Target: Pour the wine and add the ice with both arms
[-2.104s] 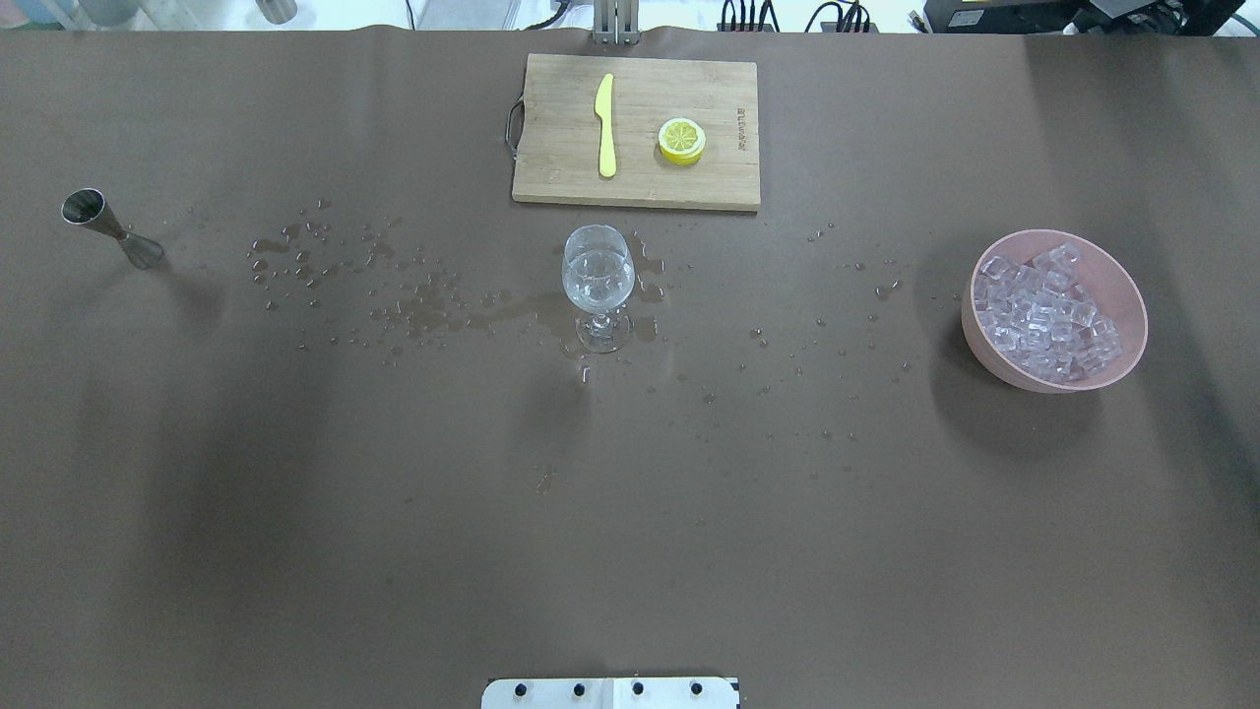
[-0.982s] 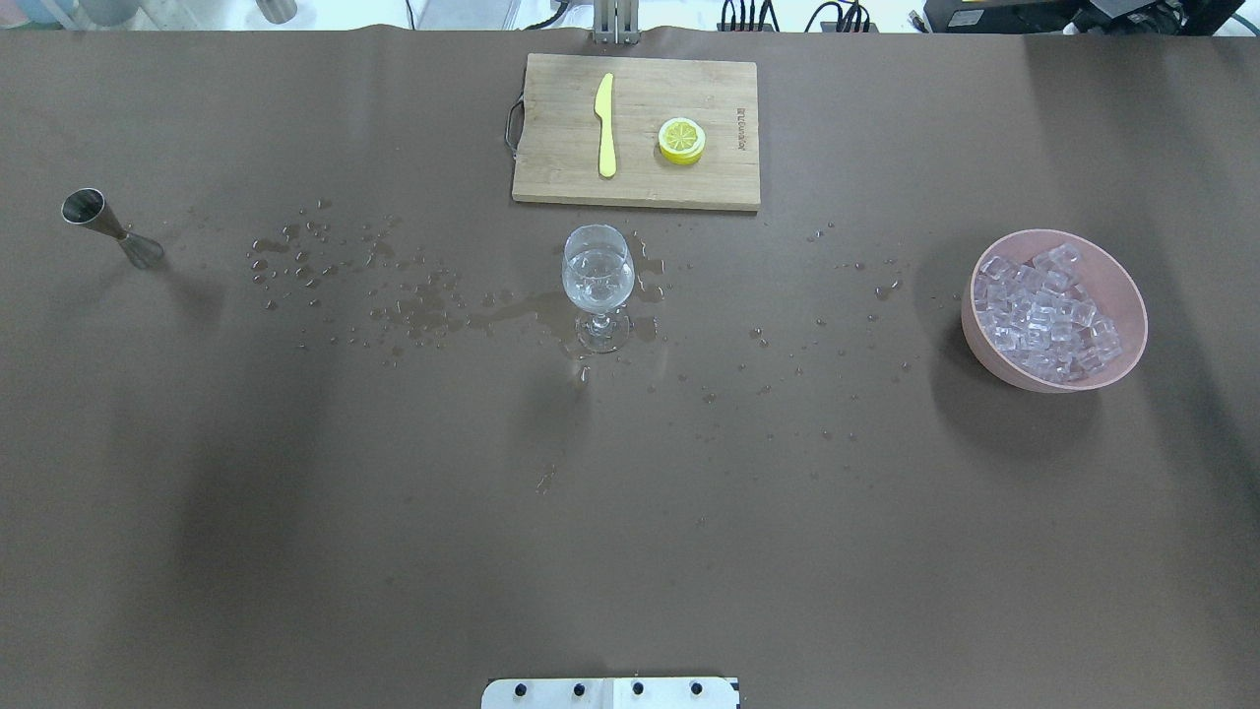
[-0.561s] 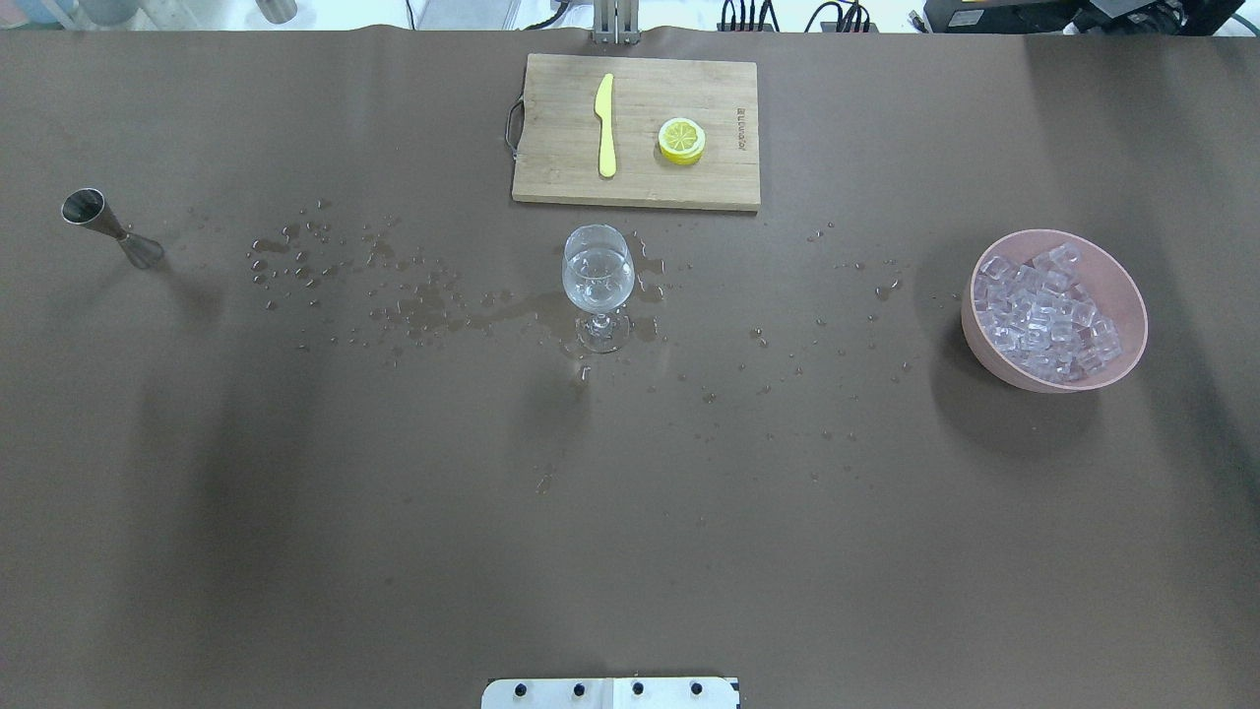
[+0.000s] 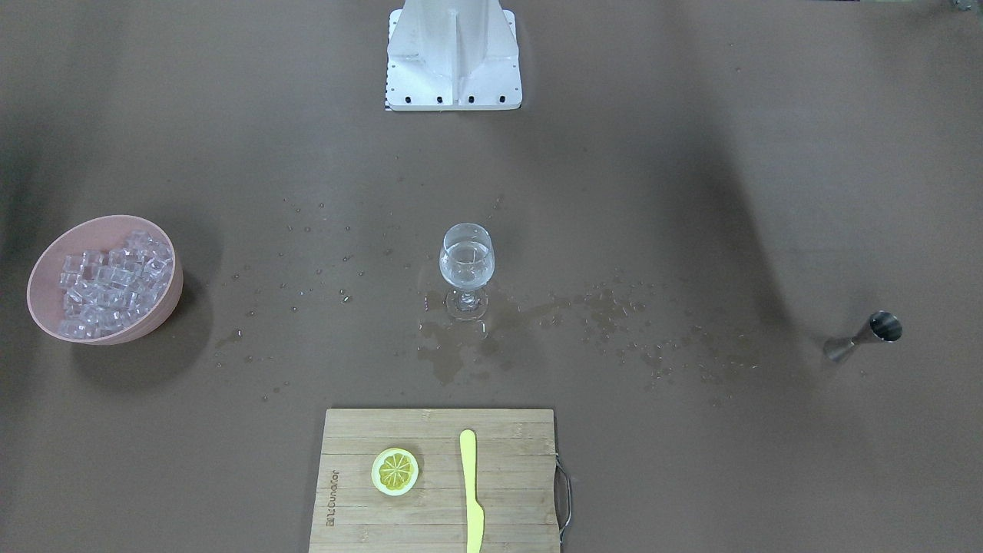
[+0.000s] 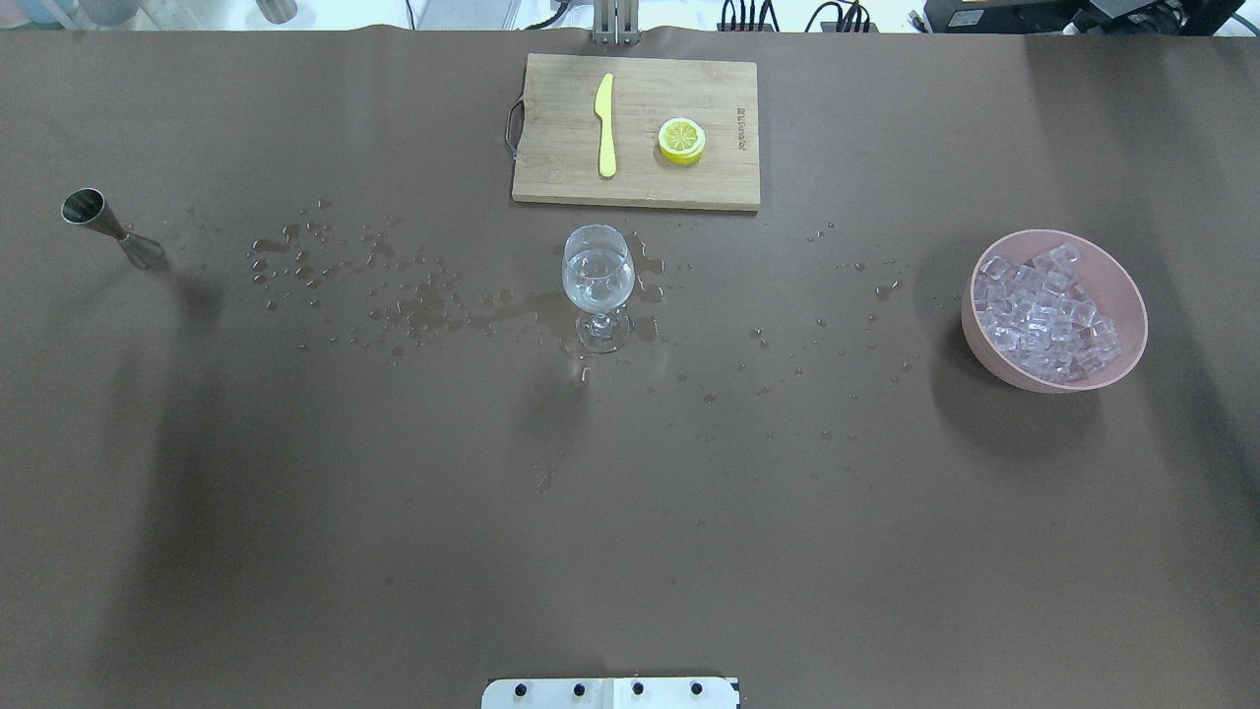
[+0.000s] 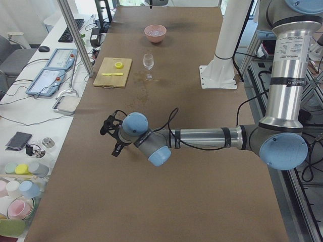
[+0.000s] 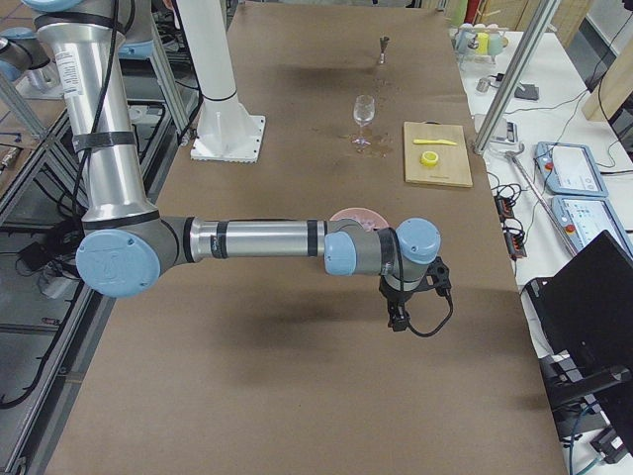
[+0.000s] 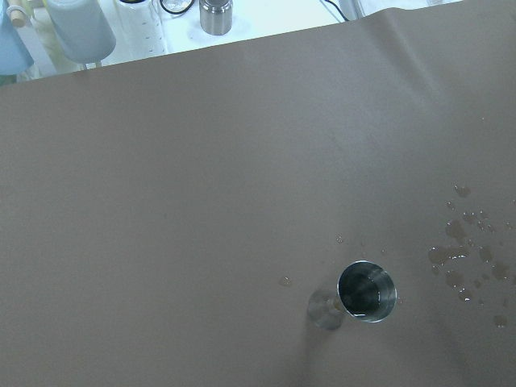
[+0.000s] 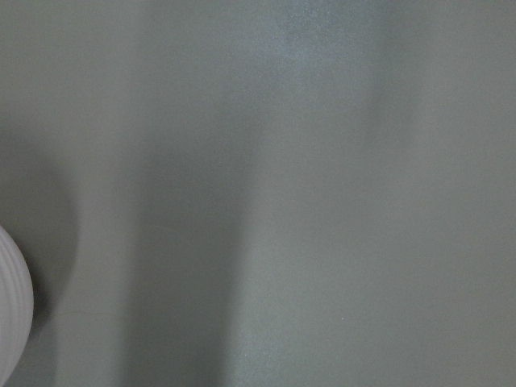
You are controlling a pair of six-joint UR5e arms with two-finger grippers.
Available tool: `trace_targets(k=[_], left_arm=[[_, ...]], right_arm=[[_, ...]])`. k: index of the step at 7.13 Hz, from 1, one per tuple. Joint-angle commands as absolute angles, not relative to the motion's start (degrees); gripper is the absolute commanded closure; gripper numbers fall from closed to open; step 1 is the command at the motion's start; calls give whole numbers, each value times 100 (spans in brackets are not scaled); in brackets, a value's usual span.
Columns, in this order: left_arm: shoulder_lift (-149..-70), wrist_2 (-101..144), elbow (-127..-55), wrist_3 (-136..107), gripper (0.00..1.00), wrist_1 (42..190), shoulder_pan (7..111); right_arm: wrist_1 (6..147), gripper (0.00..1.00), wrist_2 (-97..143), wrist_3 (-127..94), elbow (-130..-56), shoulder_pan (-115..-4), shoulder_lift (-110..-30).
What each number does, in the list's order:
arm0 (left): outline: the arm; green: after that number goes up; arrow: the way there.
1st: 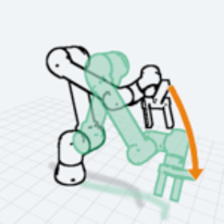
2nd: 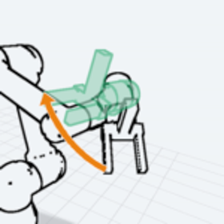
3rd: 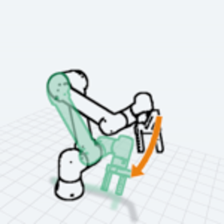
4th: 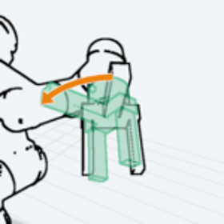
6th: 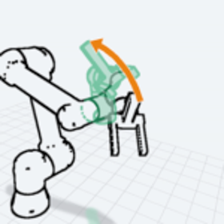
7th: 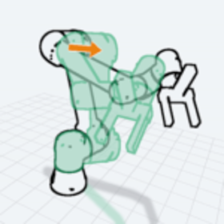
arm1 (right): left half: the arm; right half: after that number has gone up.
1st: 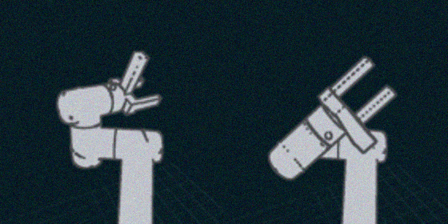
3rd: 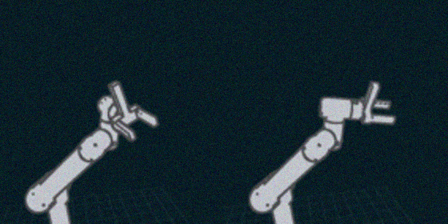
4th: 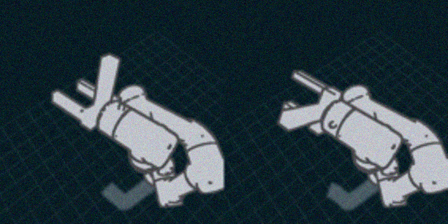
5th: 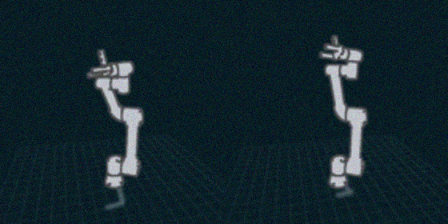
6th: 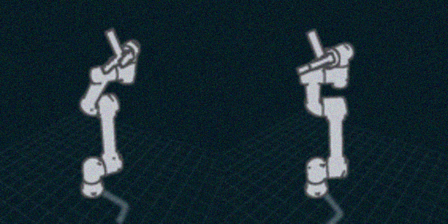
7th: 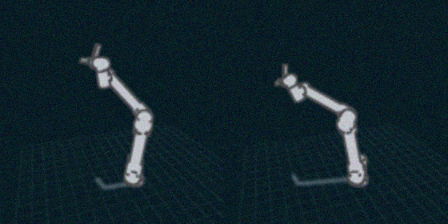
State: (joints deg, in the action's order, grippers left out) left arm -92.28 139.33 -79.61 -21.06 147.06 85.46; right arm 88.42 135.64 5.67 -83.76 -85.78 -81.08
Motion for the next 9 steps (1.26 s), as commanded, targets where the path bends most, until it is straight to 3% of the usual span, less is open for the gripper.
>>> trace_targets(k=[1, 5, 6, 9], left_arm=[[-9255, 13512, -7655, -2679, 9, 15703, 8456], [-8940, 10987, -7594, -4481, 7, 17758, 6923], [-8799, 10543, -7602, -4491, 11, 17902, 6639], [-8833, 9945, -7611, -5015, 3, 17886, 6147]], right_arm=[[8842, 0, 13570, 528, -8376, -8534, -8112], [8842, 0, 13666, 483, -8472, -8464, -8112], [8842, 0, 13728, 449, -8473, -8464, -8104], [8850, 0, 13799, 387, -8587, -8464, -8112]])
